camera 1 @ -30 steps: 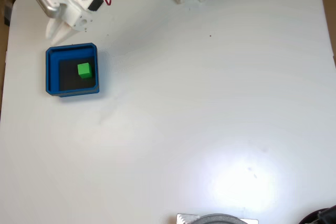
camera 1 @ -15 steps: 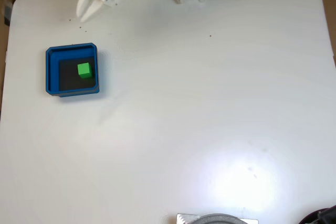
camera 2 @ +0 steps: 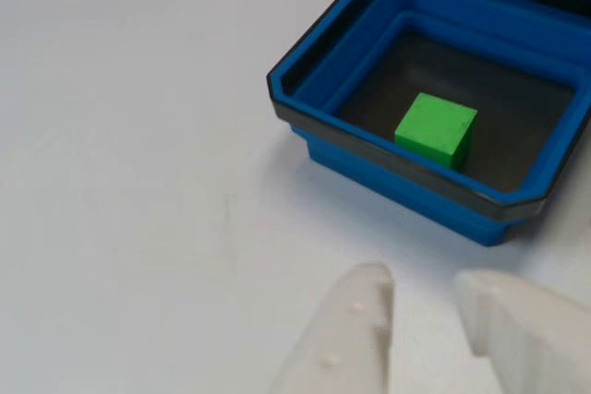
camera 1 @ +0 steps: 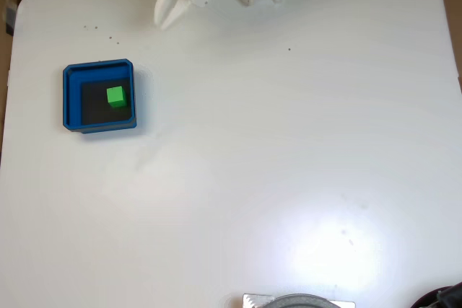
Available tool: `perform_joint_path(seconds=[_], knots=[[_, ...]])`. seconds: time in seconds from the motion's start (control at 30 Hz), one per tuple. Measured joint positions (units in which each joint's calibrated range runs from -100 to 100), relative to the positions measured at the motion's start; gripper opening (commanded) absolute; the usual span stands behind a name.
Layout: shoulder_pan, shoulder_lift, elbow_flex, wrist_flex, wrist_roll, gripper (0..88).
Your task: Pick up green cube and drop it in the blue box
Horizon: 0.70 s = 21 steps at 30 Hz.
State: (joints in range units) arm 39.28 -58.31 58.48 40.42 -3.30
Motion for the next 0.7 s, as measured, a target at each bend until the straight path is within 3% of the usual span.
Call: perform_joint_path(seconds=[0.7], knots=[[-4.91, -30.24, 32.57, -4.96, 0.0, 2.0]])
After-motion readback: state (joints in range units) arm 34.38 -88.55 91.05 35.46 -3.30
